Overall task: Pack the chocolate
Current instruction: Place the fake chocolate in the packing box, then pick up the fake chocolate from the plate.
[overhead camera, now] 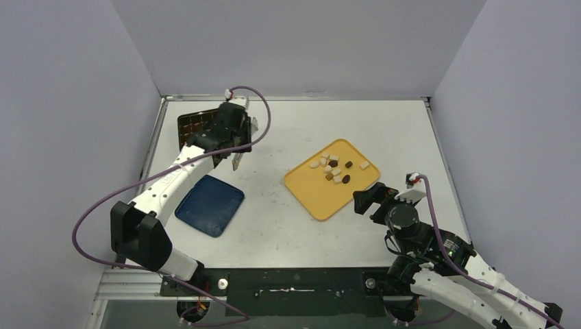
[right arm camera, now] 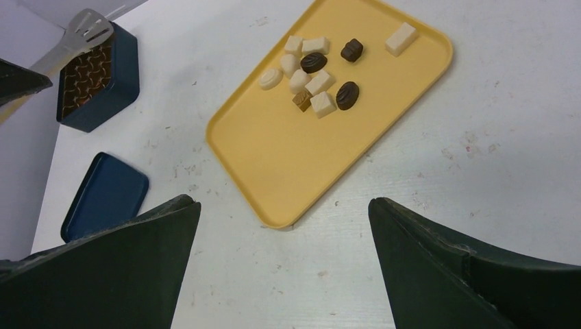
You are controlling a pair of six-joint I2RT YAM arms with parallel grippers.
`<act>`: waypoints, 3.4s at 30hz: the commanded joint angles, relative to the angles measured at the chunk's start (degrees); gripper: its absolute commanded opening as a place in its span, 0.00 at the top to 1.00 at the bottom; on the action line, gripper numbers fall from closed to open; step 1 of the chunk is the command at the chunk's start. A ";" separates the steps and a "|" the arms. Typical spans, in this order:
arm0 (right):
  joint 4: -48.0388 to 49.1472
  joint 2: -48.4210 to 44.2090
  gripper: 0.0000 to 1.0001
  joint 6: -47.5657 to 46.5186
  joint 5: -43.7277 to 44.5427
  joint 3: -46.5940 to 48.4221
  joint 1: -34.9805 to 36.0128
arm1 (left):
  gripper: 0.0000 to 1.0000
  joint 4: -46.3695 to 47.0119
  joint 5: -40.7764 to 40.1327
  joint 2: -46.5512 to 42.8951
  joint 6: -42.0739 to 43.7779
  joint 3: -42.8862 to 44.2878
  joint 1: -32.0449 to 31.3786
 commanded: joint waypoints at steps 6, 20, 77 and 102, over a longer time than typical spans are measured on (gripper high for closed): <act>2.29 -0.37 0.00 -2.18 -1.83 0.23 0.23 | 0.71 3.97 7.52 4.14 0.00 4.76 18.01; 3.35 -0.50 0.00 -2.72 -1.86 -0.11 0.24 | 0.72 7.90 11.27 13.22 0.46 10.05 24.64; -6.81 -3.83 0.00 -0.99 4.79 7.07 0.35 | 0.58 3.67 12.14 10.85 2.96 14.45 18.49; -7.37 -6.23 0.00 0.15 3.42 6.17 0.93 | 0.58 13.68 2.86 2.11 1.93 -3.13 -19.01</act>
